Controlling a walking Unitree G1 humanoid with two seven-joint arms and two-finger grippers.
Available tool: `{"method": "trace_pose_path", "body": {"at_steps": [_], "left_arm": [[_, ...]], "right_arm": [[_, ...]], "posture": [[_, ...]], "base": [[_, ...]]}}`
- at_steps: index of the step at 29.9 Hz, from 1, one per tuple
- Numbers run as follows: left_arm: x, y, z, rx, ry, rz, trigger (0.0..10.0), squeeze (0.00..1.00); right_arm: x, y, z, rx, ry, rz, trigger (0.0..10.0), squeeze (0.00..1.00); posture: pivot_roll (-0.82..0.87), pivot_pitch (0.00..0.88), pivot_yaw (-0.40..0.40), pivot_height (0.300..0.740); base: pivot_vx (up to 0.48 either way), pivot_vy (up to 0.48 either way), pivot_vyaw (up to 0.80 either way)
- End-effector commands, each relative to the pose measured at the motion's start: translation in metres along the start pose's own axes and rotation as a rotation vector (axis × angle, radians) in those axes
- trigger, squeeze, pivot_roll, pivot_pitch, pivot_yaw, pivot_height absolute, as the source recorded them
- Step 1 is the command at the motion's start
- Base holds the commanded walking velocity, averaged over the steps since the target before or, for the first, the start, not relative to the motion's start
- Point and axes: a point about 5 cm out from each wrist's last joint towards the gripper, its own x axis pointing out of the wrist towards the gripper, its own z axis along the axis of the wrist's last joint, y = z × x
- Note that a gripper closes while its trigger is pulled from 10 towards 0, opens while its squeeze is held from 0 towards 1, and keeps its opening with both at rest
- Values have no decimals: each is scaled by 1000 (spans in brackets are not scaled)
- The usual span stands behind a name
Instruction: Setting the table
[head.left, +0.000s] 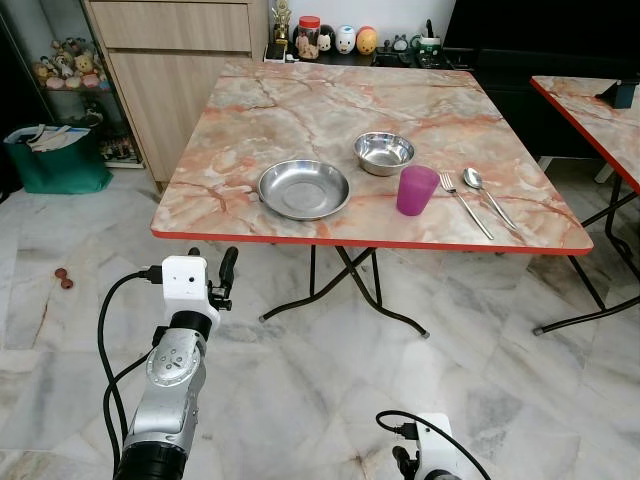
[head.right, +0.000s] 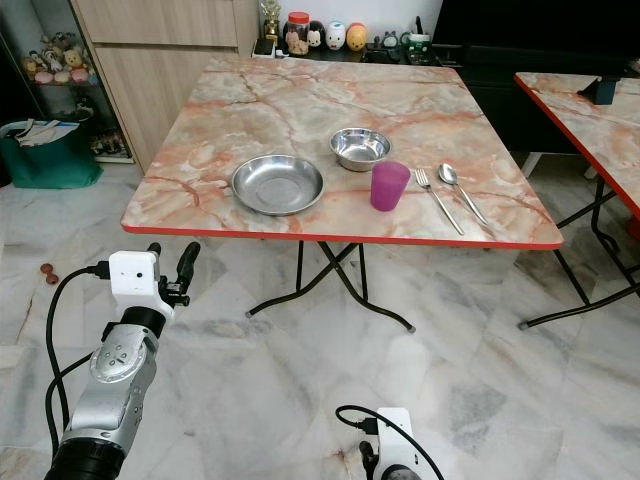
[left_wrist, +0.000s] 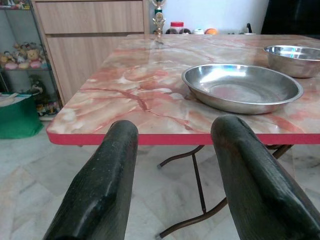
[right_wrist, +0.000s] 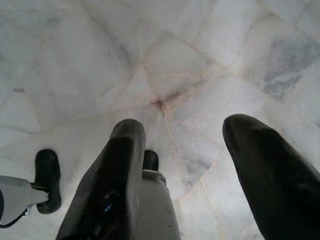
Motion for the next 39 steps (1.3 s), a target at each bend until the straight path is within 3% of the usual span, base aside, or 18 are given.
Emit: {"method": "trace_pose_path", "body": {"at_steps": [1,11,23,34,39], "left_arm": [[3,-3,6,-16,-16,-10,10000,0],[5,-4,8,-19,-21,-19,10000,0],[7,-6,9,-21,-28,-34,10000,0],[6,-12,9,-33,-19,-83,10000,0],[6,-13,8,-40,-12,-92,10000,0]], "right_arm": [[0,-2,2,-14,-4,-8,10000,0],[0,-1,2,-31,4,-9,10000,0],[0,-1,1,18,4,-17,10000,0],[0,-1,0,17,11,-21,10000,0],[0,-1,1,9,6,-25,10000,0]], "posture": [[93,0,-71,740],[92,0,-67,740],[95,0,-64,740],[94,0,-63,740],[94,0,-65,740]], "base": [[247,0,456],[246,0,633],[255,0,0],[259,0,-594],[262,0,0]]}}
